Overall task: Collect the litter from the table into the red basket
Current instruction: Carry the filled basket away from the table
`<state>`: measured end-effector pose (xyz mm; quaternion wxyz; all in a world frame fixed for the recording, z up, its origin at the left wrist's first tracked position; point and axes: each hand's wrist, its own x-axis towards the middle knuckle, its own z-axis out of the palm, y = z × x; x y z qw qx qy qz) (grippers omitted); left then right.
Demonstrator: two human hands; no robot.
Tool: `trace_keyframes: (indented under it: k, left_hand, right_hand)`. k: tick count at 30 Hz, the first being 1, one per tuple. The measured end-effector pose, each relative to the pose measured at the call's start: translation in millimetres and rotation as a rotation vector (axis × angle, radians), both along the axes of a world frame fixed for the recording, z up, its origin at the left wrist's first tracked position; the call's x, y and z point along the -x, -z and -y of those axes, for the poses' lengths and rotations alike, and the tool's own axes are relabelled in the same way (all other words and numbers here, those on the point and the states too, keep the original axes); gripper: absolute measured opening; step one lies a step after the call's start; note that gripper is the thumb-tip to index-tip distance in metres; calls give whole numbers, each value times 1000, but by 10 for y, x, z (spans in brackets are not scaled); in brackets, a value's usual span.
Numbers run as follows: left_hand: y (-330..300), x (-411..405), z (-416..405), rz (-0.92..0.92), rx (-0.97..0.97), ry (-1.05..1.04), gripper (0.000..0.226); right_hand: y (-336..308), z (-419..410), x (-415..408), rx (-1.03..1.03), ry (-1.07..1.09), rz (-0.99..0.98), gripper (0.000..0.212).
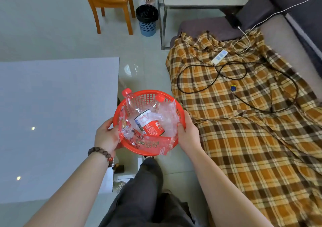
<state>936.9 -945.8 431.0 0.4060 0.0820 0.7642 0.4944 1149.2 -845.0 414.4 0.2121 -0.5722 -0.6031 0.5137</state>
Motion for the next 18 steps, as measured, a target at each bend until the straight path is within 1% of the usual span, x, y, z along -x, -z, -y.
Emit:
trace_keyframes:
  k: [4, 5, 10, 12, 18]
  left_hand:
    - [81, 169, -448, -16, -2, -14, 39]
    - [102, 233, -587, -11, -11, -24, 38]
    - [118, 664, -1398, 19, -63, -51, 13]
    - [64, 847, -1719, 13, -64, -41, 6]
    - [-21, 1399, -2551, -12, -69, -52, 11]
  right_hand:
    - [45, -468, 197, 7, -12, 1, 43]
    - [61, -622, 262, 6, -18, -1, 43]
    - [2, -1528, 723, -24, -43, 31, 48]
    - [-70, -1874, 920, -33, -47, 38, 49]
    - [-197, -2736, 1513, -65, -62, 58, 46]
